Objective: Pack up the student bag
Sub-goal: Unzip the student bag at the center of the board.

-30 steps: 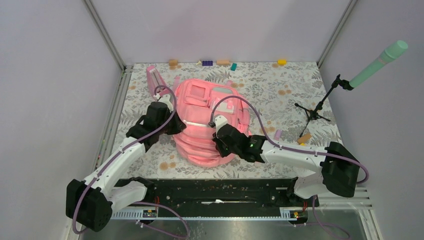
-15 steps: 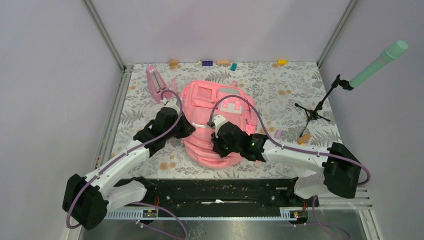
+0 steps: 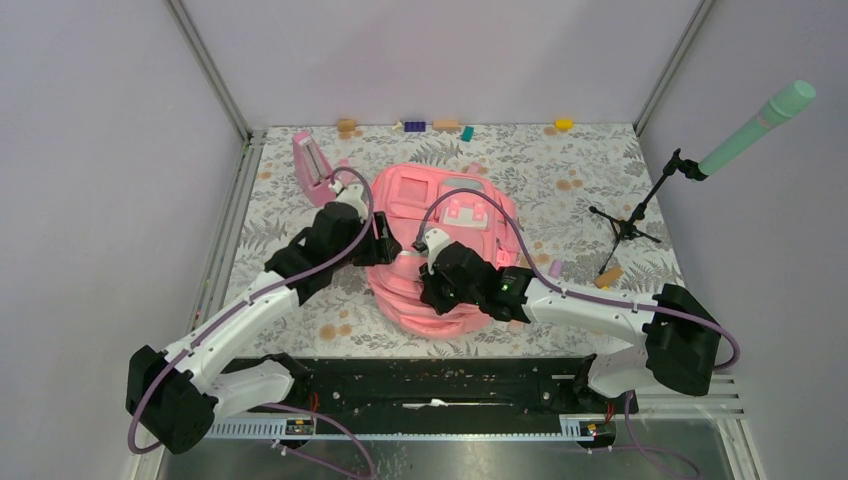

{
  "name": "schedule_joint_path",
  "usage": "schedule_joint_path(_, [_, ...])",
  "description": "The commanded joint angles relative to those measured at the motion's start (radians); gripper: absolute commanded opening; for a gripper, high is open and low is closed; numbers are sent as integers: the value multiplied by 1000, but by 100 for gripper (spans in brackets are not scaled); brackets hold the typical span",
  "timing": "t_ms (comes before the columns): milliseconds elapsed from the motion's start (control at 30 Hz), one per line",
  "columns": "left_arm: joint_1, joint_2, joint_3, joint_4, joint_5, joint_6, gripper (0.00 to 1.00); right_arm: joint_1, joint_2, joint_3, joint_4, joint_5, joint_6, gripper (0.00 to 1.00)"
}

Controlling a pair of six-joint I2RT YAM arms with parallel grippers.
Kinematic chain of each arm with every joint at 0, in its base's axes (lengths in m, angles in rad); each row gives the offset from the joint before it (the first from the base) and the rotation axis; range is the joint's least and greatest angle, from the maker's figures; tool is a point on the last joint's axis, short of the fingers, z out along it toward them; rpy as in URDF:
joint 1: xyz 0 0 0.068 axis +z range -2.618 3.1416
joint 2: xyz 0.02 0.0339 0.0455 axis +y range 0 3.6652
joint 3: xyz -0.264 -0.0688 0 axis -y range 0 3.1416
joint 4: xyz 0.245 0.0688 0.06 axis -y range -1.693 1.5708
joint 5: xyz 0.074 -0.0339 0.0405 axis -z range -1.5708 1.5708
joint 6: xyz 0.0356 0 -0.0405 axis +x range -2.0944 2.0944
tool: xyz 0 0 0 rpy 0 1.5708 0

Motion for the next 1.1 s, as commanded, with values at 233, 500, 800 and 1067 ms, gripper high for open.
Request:
schedule_joint_path(233, [160, 196, 253, -64, 143, 193, 59, 5, -41, -27, 60, -46, 30, 0])
schedule_joint_path(500, [203, 379, 354, -88, 264, 210, 49, 6, -61, -47, 60, -46, 44, 0])
schedule_joint_path(800, [216, 449, 367, -79, 356, 216, 11, 7, -59, -52, 67, -46, 52, 0])
schedule_joint_path(1067, [215, 412, 297, 1, 377, 169, 0, 37, -31, 11, 34, 7, 65, 0])
